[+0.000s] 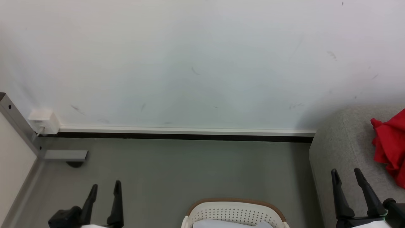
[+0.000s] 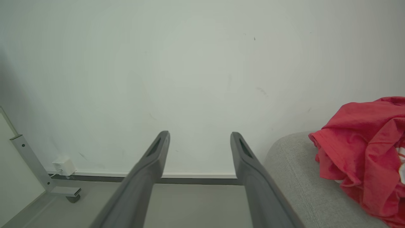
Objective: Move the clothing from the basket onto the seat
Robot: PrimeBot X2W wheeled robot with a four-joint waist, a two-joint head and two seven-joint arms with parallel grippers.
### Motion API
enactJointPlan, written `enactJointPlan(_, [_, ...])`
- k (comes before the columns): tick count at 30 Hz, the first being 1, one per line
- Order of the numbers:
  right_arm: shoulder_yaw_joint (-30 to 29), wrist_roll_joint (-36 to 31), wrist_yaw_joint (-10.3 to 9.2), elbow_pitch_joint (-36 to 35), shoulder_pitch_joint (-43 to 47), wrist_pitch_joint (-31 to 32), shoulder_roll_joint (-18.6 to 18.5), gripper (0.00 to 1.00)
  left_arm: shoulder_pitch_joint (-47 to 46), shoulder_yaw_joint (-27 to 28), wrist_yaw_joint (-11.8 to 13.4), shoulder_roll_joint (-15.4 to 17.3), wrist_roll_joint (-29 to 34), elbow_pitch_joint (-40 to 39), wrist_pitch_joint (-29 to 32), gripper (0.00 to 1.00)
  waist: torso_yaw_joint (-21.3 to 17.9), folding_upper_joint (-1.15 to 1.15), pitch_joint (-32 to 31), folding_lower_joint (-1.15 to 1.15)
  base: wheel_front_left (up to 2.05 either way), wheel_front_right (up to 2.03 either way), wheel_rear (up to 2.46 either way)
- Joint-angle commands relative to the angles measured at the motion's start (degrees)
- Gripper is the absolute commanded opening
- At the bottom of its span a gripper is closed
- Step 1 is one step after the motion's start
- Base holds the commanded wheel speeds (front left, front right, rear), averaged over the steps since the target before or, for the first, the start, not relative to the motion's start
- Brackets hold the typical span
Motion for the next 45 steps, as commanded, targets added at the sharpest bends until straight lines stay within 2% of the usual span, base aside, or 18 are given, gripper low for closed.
enactJointPlan(1, [-0.5,-1.2,-0.15,-0.2,1.0,-0.3,0.5,1.0,0.7,1.2,-1.0,-0.6,1.6,0.7,0.0,1.0,-0.2,0.0,-0.1,0.0,0.0,0.0,0.0])
enactJointPlan(9, [1.2,-1.1,-0.15,0.5,0.5,-0.3,0.7,1.0,-0.9,4.7,-4.2,-3.0,5.5,2.4,0.0,1.0,-0.6,0.0,-0.2,0.0,0.0,0.0,0.0])
enactJointPlan(19, [2.5,-0.4,-0.15,1.0,-0.2,-0.3,0.6,1.0,-1.1,6.5,-5.7,-3.9,7.3,3.5,0.0,1.0,-1.2,0.0,-0.4,0.0,0.0,0.0,0.0])
enactJointPlan(20, [2.5,-0.6,0.0,0.9,0.2,-0.2,0.9,0.0,-0.8,6.4,-5.7,-4.0,6.6,3.5,0.0,0.0,-1.2,0.0,-0.4,0.0,0.0,0.0,0.0])
enactJointPlan(24, [2.5,-0.3,0.0,1.9,1.0,0.0,1.4,0.0,-0.1,6.3,-5.7,-4.4,6.3,4.9,0.2,0.0,-1.3,0.0,-0.4,0.0,0.0,0.0,0.0])
enactJointPlan(45, [-1.2,18.4,-0.02,1.8,-0.5,5.7,2.5,0.0,-1.4,7.3,-5.4,-4.3,-14.9,2.8,6.1,0.0,-1.5,0.0,-0.1,0.0,0.0,0.0,0.0])
